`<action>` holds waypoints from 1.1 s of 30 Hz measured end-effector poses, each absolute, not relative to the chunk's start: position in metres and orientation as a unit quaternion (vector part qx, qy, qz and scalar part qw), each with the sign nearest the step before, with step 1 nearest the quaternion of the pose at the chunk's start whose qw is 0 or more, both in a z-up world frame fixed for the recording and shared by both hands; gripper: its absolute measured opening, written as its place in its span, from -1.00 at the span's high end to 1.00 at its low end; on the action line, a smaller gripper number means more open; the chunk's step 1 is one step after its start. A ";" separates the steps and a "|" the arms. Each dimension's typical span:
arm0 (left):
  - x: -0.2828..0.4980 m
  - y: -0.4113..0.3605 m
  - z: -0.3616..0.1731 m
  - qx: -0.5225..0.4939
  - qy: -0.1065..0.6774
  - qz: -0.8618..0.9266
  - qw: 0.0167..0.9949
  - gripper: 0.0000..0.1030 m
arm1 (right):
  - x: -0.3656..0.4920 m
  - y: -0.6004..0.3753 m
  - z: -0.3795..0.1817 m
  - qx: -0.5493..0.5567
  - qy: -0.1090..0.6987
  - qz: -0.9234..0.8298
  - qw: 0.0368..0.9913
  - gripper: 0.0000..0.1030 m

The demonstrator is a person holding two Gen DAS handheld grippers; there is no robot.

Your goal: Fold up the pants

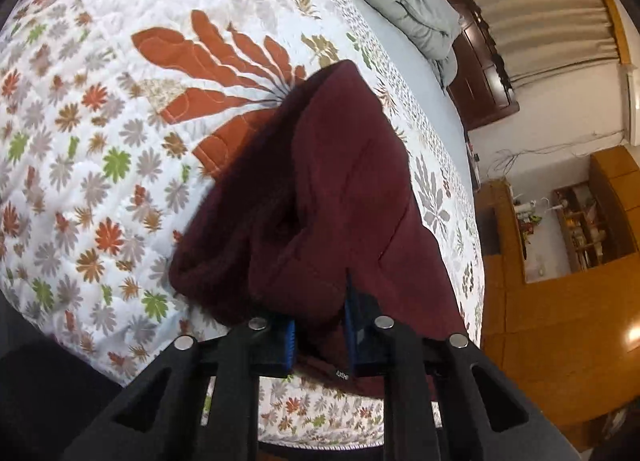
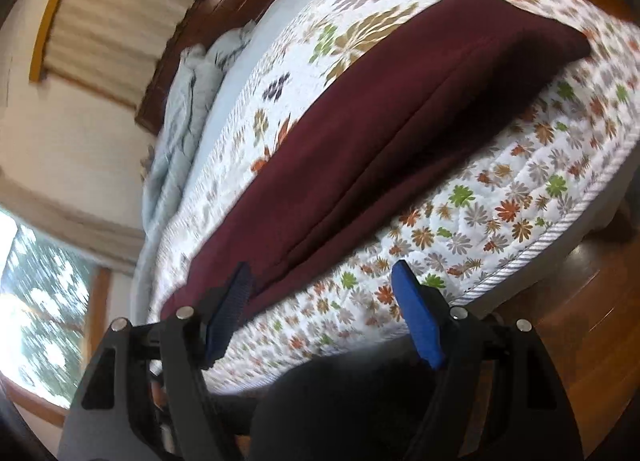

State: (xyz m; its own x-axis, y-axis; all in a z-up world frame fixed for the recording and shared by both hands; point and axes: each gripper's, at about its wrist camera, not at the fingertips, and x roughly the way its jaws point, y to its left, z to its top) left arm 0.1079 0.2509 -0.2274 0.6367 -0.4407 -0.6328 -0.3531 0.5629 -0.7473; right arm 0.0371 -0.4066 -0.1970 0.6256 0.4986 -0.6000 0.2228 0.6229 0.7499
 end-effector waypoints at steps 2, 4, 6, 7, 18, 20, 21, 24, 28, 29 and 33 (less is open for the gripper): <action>0.112 0.248 -0.226 -0.459 0.431 -0.038 0.776 0.37 | 0.035 -0.425 -0.197 0.470 0.396 0.064 0.786 -0.27; 0.115 0.245 -0.225 -0.460 0.424 -0.044 0.778 -0.04 | 0.033 -0.450 -0.200 0.528 0.361 0.035 0.768 -0.19; 0.116 0.241 -0.222 -0.462 0.414 -0.050 0.783 -0.20 | 0.035 -0.470 -0.208 0.573 0.339 0.014 0.746 -0.19; 0.118 0.238 -0.221 -0.459 0.413 -0.048 0.785 -0.21 | 0.035 -0.479 -0.210 0.581 0.335 -0.002 0.742 -0.19; 0.119 0.237 -0.220 -0.454 0.416 -0.048 0.787 0.74 | 0.074 -0.527 -0.200 0.568 0.329 -0.041 0.753 0.83; 0.118 0.241 -0.208 -0.462 0.399 -0.057 0.790 0.74 | 0.083 -0.523 -0.170 0.534 0.308 -0.017 0.788 0.85; 0.117 0.242 -0.200 -0.463 0.389 -0.063 0.794 0.75 | 0.083 -0.520 -0.159 0.522 0.293 -0.005 0.801 0.85; 0.108 0.244 -0.199 -0.465 0.392 -0.060 0.791 0.75 | 0.072 -0.521 -0.154 0.496 0.268 -0.006 0.826 0.85; 0.102 0.250 -0.236 -0.484 0.429 -0.036 0.762 0.75 | 0.062 -0.538 -0.228 0.551 0.317 -0.044 0.771 0.85; 0.101 0.250 -0.238 -0.483 0.431 -0.036 0.761 0.75 | 0.058 -0.536 -0.230 0.546 0.316 -0.044 0.774 0.85; 0.105 0.248 -0.233 -0.474 0.432 -0.036 0.766 0.73 | 0.052 -0.535 -0.217 0.540 0.311 -0.036 0.781 0.83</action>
State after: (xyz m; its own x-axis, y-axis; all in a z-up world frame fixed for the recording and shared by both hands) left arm 0.1051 0.2478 -0.2326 0.6243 -0.4643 -0.6283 -0.3548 0.5481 -0.7575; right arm 0.0515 -0.5351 -0.2169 0.8046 0.2800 -0.5237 0.3912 0.4137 0.8221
